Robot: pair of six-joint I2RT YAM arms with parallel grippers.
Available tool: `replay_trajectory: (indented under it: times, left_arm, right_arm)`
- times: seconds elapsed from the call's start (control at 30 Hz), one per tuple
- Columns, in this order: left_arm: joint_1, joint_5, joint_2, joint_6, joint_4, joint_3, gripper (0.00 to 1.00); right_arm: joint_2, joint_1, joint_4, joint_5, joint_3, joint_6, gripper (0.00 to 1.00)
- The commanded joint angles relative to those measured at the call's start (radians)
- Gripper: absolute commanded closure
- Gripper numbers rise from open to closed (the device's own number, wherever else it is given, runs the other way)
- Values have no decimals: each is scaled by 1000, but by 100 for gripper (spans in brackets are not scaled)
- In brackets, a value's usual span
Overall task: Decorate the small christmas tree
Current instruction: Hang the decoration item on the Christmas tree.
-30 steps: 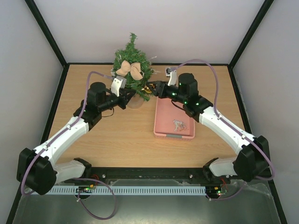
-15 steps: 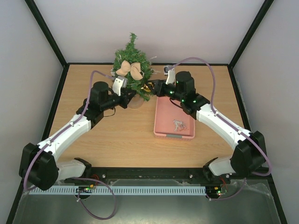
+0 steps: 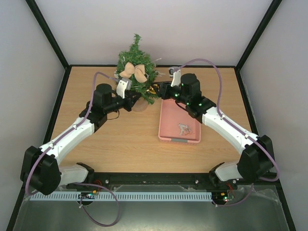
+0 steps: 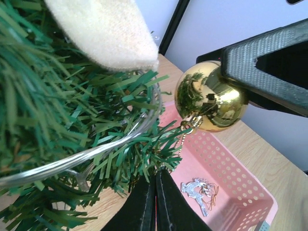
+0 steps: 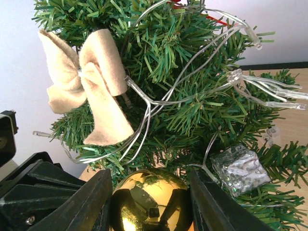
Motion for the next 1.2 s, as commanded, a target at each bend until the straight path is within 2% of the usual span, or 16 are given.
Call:
replay_trajectory:
  times: [0.0,0.37,0.97,1.17]
  left_arm:
    - [4,42,8,20,51,15,96]
    - [4,8,32,45,53,24,96]
    - [4,15,38,79,69,32,95]
    - [4,16,39,79,72,33,94]
  right_arm:
    - [7,0,16,37,22,-48,59]
    - [18,0,99,24,-4,-63,59]
    - [50,0,114,40,-16,-109,59]
    - [1,0,85,52,-45,-127,51]
